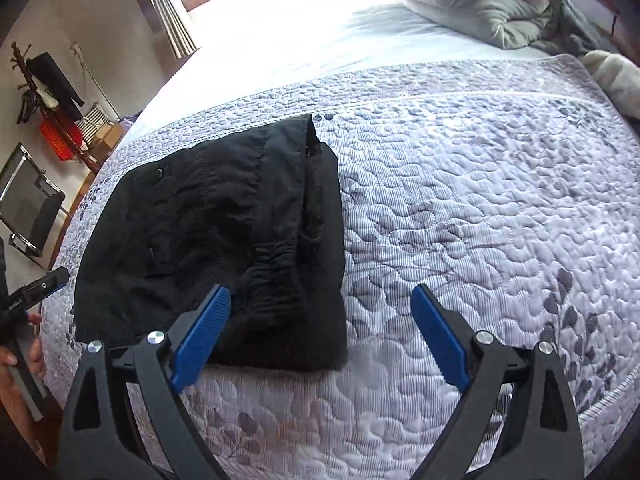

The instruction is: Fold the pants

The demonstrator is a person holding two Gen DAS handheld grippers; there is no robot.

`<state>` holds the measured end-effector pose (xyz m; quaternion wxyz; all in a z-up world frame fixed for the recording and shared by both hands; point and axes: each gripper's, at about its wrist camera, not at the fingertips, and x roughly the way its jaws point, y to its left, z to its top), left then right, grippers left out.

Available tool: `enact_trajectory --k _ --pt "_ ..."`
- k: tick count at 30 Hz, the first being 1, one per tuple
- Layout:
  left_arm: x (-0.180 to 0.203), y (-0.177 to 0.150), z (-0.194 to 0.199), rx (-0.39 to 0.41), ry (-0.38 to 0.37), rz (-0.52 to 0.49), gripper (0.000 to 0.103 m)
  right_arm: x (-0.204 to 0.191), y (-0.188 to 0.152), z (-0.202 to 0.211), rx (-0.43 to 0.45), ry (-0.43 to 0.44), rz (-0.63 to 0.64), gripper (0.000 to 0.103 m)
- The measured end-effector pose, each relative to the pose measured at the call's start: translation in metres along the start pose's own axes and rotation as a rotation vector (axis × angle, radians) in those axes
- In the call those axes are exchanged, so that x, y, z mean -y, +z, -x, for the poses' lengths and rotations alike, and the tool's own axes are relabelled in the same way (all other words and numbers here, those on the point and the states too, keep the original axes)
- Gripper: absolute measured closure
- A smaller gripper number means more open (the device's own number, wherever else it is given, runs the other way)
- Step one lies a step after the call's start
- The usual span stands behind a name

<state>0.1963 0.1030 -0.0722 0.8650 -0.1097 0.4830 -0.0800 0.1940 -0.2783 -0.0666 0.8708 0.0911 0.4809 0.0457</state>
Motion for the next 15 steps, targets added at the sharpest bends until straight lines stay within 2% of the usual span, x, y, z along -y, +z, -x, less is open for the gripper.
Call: enact_trajectory --k 5,9,15 --pt "0.011 -0.017 0.036 0.03 0.033 0.001 0.004 -0.032 -0.023 0.039 0.044 -0.006 0.03 0.007" --pt "0.024 -0.028 0.059 0.065 0.103 -0.063 0.004 -0.038 -0.037 0.056 0.049 0.018 0.027 0.007" --pt "0.039 -0.043 0.079 0.059 0.135 -0.118 0.004 -0.055 -0.048 0.079 0.061 0.017 0.047 0.007"
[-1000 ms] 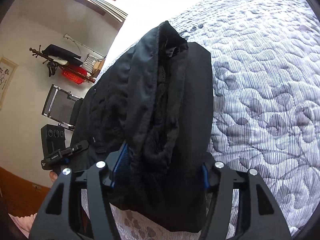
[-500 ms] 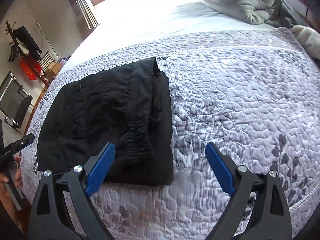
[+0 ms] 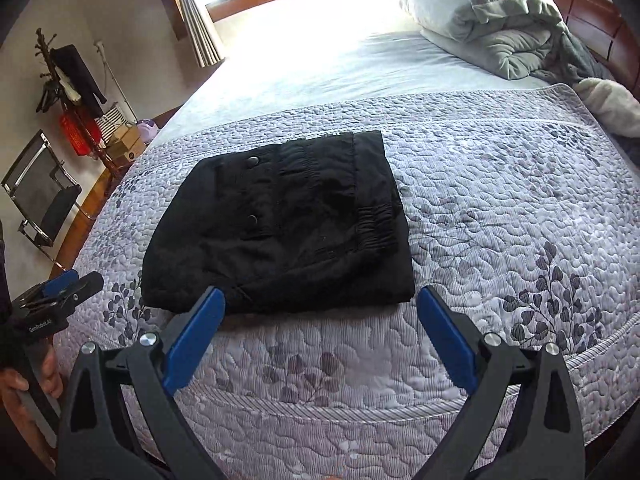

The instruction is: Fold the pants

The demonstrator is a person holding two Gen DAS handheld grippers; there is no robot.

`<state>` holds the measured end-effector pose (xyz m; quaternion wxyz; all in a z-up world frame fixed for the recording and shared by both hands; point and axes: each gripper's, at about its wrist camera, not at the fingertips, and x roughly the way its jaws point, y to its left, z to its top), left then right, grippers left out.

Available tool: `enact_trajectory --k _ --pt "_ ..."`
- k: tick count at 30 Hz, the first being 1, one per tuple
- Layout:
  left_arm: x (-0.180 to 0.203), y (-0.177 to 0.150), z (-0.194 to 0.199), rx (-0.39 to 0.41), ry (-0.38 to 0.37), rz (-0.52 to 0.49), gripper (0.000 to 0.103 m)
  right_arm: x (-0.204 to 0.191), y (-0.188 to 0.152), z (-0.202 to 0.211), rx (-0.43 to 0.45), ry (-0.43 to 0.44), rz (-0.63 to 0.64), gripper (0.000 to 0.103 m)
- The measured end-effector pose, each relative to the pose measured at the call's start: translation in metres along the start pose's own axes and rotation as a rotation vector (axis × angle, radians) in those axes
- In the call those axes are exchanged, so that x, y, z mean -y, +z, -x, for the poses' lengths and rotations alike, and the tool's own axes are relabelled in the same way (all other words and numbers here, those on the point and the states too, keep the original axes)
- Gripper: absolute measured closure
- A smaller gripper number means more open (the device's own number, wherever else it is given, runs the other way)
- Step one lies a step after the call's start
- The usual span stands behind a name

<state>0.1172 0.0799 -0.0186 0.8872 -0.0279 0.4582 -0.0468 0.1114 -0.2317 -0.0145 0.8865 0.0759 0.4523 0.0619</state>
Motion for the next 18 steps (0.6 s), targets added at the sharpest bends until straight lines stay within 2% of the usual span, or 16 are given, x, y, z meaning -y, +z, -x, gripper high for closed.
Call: enact_trajectory --k 8,14,18 --pt "0.01 -0.006 0.026 0.043 0.021 0.011 0.004 -0.014 -0.009 0.028 0.023 -0.018 0.022 0.007" --pt "0.02 -0.009 0.039 0.075 0.067 -0.036 0.004 -0.015 -0.013 0.037 0.028 -0.067 0.031 0.007" --pt "0.026 -0.013 0.039 0.072 0.073 -0.058 0.004 -0.014 -0.015 0.036 0.019 -0.076 0.032 0.007"
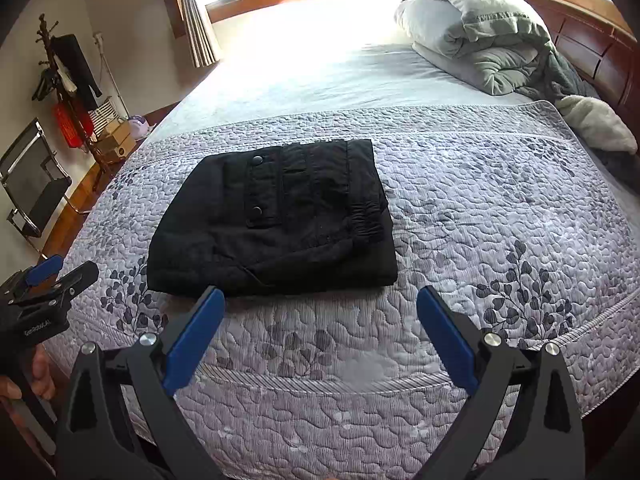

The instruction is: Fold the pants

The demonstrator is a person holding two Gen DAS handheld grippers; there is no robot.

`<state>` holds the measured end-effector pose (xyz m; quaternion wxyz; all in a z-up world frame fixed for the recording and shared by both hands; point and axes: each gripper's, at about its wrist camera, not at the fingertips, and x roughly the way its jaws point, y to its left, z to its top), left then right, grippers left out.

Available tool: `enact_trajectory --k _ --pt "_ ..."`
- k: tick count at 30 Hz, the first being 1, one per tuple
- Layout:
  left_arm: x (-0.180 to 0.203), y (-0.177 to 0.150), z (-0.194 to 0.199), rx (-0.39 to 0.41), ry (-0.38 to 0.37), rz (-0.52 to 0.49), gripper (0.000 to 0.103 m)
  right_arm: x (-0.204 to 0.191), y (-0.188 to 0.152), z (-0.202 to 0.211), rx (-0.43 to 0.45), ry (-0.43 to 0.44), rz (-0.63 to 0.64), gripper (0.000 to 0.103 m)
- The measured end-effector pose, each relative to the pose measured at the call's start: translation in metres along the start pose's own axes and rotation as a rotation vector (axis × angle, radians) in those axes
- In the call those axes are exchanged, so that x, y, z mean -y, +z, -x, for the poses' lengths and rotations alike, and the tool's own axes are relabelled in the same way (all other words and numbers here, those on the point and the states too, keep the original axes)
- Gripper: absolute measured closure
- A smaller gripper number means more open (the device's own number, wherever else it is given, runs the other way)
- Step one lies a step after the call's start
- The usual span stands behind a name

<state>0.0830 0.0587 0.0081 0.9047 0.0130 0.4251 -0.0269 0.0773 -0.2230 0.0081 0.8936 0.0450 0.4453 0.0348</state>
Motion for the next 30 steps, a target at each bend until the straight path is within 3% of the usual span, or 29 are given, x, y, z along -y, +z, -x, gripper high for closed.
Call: enact_trajectory --k 30 --pt "0.0042 0.0031 0.0005 0.006 -0.023 0.002 0.004 -0.0043 0.0004 -0.0087 -0.006 0.008 0.015 0.007"
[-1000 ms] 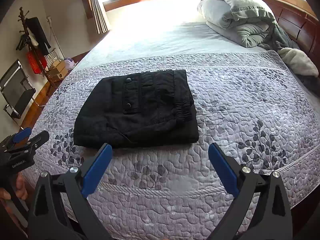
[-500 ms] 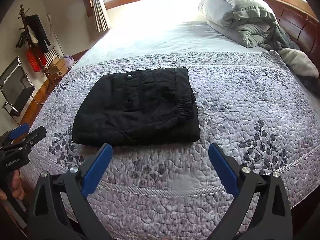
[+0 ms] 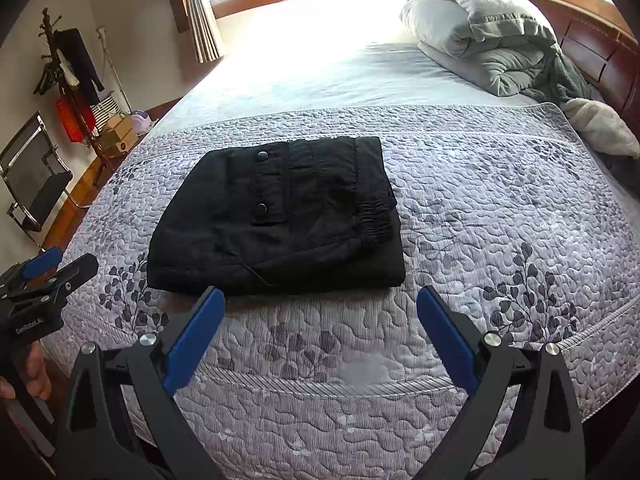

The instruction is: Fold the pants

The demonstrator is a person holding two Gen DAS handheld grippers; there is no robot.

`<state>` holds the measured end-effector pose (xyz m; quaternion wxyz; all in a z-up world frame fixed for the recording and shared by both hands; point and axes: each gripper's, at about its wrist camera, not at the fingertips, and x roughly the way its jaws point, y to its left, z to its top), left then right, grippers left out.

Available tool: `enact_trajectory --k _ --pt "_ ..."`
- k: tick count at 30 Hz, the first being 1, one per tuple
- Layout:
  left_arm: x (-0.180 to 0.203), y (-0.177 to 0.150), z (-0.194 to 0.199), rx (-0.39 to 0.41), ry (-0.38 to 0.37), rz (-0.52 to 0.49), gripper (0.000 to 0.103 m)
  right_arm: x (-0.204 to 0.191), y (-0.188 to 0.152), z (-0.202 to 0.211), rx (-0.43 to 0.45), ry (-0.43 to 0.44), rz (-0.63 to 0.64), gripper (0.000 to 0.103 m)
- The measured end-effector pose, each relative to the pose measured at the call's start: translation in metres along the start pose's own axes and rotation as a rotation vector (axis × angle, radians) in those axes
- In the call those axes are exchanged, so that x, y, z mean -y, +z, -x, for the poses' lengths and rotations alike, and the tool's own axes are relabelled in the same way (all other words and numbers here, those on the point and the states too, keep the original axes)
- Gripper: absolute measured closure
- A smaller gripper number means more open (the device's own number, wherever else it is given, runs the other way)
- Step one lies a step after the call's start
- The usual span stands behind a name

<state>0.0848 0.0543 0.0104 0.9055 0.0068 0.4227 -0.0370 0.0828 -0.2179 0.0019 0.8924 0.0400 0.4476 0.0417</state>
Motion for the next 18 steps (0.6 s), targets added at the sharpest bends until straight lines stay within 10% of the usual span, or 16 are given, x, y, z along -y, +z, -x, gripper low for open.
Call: enact_trajectory --k 18 --pt "0.0002 0.0007 -0.0018 -0.023 -0.009 0.008 0.004 0.0028 0.0008 -0.0031 -0.01 0.002 -0.007 0.007"
